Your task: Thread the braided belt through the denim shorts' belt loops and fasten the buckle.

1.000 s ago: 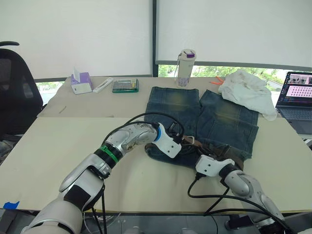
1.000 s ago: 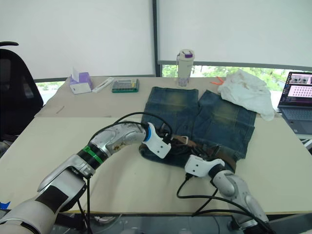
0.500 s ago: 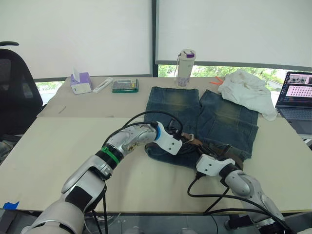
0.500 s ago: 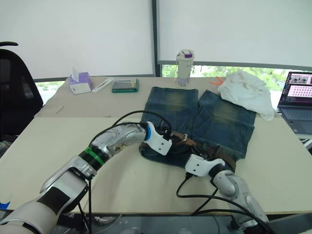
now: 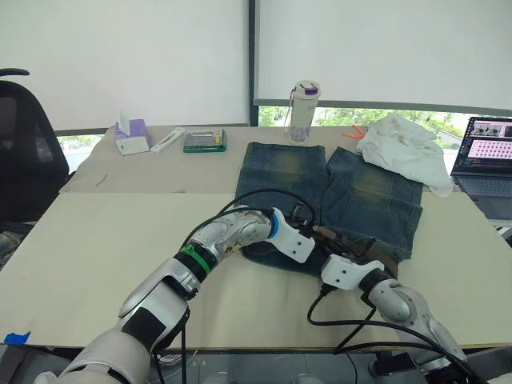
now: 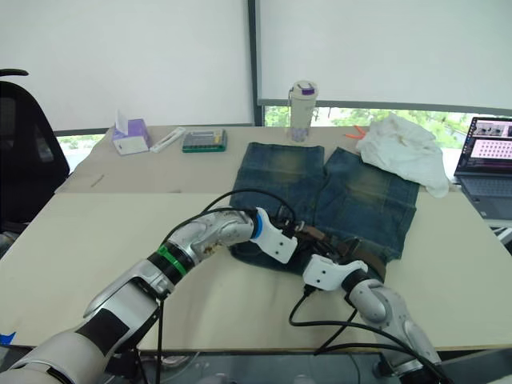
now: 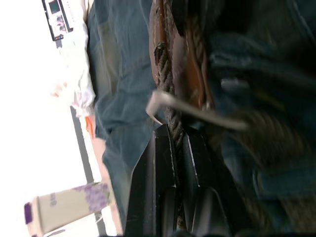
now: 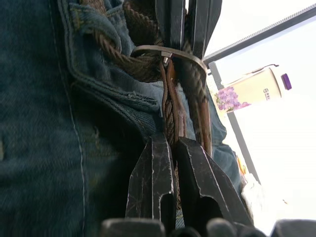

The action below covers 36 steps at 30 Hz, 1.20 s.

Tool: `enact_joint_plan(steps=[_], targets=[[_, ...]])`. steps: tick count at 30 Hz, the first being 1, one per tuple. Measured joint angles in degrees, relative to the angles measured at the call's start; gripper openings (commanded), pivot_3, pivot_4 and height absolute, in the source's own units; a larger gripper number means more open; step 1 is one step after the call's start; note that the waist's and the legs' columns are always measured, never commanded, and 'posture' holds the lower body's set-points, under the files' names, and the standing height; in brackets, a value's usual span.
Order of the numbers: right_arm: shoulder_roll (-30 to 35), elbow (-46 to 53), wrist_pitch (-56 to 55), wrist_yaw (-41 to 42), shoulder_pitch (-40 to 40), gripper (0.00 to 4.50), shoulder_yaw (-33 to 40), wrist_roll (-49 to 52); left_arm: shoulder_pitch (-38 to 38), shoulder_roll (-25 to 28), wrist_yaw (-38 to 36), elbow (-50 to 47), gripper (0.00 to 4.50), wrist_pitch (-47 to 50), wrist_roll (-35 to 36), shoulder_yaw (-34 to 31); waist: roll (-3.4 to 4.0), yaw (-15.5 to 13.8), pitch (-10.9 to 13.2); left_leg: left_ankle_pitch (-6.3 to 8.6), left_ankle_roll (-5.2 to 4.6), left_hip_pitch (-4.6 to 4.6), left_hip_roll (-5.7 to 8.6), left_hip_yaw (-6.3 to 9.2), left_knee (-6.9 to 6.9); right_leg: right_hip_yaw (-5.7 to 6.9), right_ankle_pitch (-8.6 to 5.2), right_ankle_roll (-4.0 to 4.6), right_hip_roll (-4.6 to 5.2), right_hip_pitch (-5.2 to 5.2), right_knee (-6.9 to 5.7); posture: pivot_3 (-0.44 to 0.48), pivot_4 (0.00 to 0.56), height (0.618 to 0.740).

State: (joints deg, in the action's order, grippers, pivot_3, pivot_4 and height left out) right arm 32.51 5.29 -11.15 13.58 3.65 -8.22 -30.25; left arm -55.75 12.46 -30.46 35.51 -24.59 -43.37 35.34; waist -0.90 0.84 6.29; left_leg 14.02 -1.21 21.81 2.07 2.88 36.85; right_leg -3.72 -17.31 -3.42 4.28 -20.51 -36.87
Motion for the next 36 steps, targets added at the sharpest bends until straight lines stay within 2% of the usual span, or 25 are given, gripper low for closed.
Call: enact_joint_plan(steps=[4, 6, 10, 14, 17, 22, 24, 28, 33, 36], targets=[[0.42, -0.12, -0.03, 0.50, -0.14, 0.03, 0.09, 0.25, 0.72, -1.96, 1.07, 1.78, 0.00, 1.37, 1.50, -0.47, 0.00, -0.15, 0.00, 0.00, 0.00, 0.02, 0.02, 0.00, 0.01, 0.00, 0.00, 0.00, 0.06, 0.01, 0.01, 0.000, 0.150, 0.740], [0.26, -0.07, 0.06, 1.45, -0.64, 0.84, 0.51, 2.23, 1.15, -2.51, 1.42, 2.34, 0.00, 1.83, 2.46, -0.67, 0.00, -0.16, 0.00, 0.00, 0.00, 0.02, 0.01, 0.00, 0.01, 0.00, 0.00, 0.00, 0.06, 0.01, 0.00, 0.000, 0.150, 0.740], [-1.02, 3.83, 1.29, 6.19, -2.22, 2.13, 1.57, 10.41, 2.74, -3.13, 3.33, 3.55, 0.00, 2.32, 3.11, -1.05, 0.00, -0.16, 0.00, 0.00, 0.00, 0.03, 0.00, 0.01, 0.02, 0.00, 0.00, 0.00, 0.06, 0.02, 0.00, 0.000, 0.150, 0.740], [-1.13, 7.61, 7.03, 12.53, -4.31, 3.53, 5.52, 22.52, 2.74, -3.06, 5.61, 3.74, 0.00, 1.74, 3.38, -1.20, 0.00, -0.51, 0.00, 0.00, -0.01, 0.03, 0.02, 0.02, 0.04, 0.00, 0.00, 0.00, 0.10, 0.07, 0.04, 0.000, 0.150, 0.740], [-2.25, 12.70, 19.65, 17.61, -7.23, 3.53, 12.15, 39.22, 3.25, -3.07, 8.66, 4.15, 0.00, 0.12, 4.26, -1.51, -0.01, -0.91, 0.00, 0.01, -0.02, 0.06, 0.00, 0.03, 0.04, 0.00, 0.00, 0.00, 0.12, 0.08, 0.06, 0.000, 0.150, 0.740], [-7.32, 16.49, 38.44, 15.42, -6.68, 3.53, 20.82, 60.87, 3.57, -3.66, 12.67, 6.73, 0.00, -1.73, 4.31, -1.53, -0.01, -0.96, 0.00, 0.02, -0.03, 0.05, -0.05, 0.04, 0.03, -0.02, 0.00, 0.00, 0.10, 0.08, 0.02, 0.000, 0.150, 0.740], [-12.14, 16.92, 46.13, 9.79, -4.56, 3.53, 24.18, 71.06, 3.62, -3.81, 13.99, 8.14, 0.00, -2.29, 4.24, -1.50, 0.00, -0.81, 0.00, 0.02, -0.03, 0.06, -0.06, 0.04, 0.03, -0.05, 0.00, 0.00, 0.11, 0.04, 0.00, 0.000, 0.150, 0.740], [-18.49, 16.83, 54.29, -3.58, 1.12, 3.53, 28.66, 85.89, 3.64, -4.15, 15.61, 9.54, 0.00, -3.16, 4.19, -1.35, 0.03, -0.91, -0.02, 0.02, -0.03, 0.13, -0.03, 0.04, 0.01, -0.05, 0.00, 0.00, 0.16, -0.05, -0.06, 0.000, 0.150, 0.740], [-22.50, 14.13, 57.64, -18.84, 4.10, 3.53, 32.12, 96.71, 3.64, -4.17, 16.70, 10.28, 0.00, -3.96, 3.97, -0.82, 0.04, -1.22, -0.03, 0.02, -0.03, 0.20, 0.02, 0.04, 0.01, -0.03, 0.01, -0.01, 0.21, -0.16, -0.14, 0.000, 0.150, 0.740], [-22.96, 12.91, 58.06, -23.63, 4.12, 3.53, 33.00, 99.34, 3.64, -4.12, 16.93, 10.32, 0.00, -3.97, 3.89, -0.64, 0.05, -1.13, -0.03, 0.02, -0.03, 0.22, 0.01, 0.03, 0.02, -0.05, 0.01, -0.01, 0.19, -0.19, -0.15, 0.000, 0.150, 0.740]])
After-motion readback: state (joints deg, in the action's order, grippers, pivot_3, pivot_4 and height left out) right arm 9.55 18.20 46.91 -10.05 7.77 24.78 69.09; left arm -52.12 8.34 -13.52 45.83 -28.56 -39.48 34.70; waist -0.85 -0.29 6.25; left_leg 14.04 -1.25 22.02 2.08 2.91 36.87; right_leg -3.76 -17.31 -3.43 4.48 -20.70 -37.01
